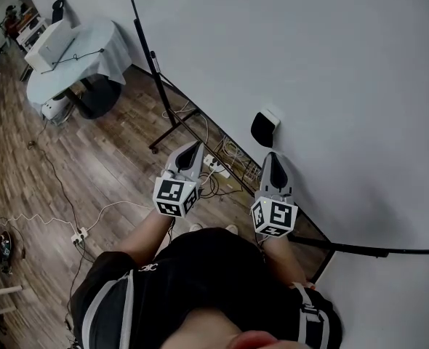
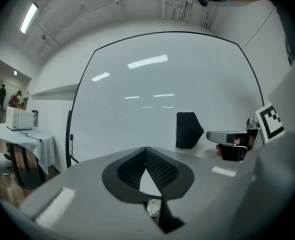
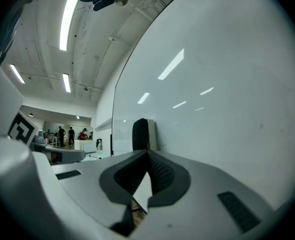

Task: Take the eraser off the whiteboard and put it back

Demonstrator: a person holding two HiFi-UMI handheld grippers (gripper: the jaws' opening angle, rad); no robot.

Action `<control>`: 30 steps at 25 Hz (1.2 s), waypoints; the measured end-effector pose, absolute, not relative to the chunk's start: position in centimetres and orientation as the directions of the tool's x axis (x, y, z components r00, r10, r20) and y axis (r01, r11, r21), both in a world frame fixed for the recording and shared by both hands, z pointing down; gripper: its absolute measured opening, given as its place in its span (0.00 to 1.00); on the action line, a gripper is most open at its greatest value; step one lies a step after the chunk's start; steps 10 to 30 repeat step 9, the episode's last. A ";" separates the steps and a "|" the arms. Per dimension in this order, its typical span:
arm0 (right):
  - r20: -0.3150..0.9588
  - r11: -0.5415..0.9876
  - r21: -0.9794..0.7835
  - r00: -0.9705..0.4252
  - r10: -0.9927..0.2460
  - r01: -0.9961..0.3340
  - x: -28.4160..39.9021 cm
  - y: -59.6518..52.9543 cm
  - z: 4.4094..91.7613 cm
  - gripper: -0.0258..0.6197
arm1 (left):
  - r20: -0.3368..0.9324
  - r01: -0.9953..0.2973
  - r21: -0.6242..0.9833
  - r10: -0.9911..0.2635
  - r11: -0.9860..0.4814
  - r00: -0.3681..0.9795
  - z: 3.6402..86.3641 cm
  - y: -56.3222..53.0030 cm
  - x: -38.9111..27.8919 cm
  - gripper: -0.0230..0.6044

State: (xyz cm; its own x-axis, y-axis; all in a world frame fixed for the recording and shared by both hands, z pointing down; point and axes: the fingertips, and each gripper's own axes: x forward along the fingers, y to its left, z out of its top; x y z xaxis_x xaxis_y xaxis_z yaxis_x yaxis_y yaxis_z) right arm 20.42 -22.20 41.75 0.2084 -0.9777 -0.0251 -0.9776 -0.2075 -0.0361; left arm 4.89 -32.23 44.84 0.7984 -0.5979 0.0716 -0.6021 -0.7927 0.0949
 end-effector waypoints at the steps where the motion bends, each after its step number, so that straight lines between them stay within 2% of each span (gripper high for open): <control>1: -0.022 -0.216 -0.035 0.217 -0.976 -0.976 20.7 -22.2 41.9 0.05 | 0.074 -0.599 0.093 -0.594 -0.795 0.801 45.0 -32.2 5.1 0.05; 30: 0.000 -0.207 -0.034 0.207 -0.978 -0.978 20.7 -22.4 42.6 0.05 | 0.088 -0.597 0.091 -0.591 -0.797 0.802 45.4 -32.1 5.4 0.05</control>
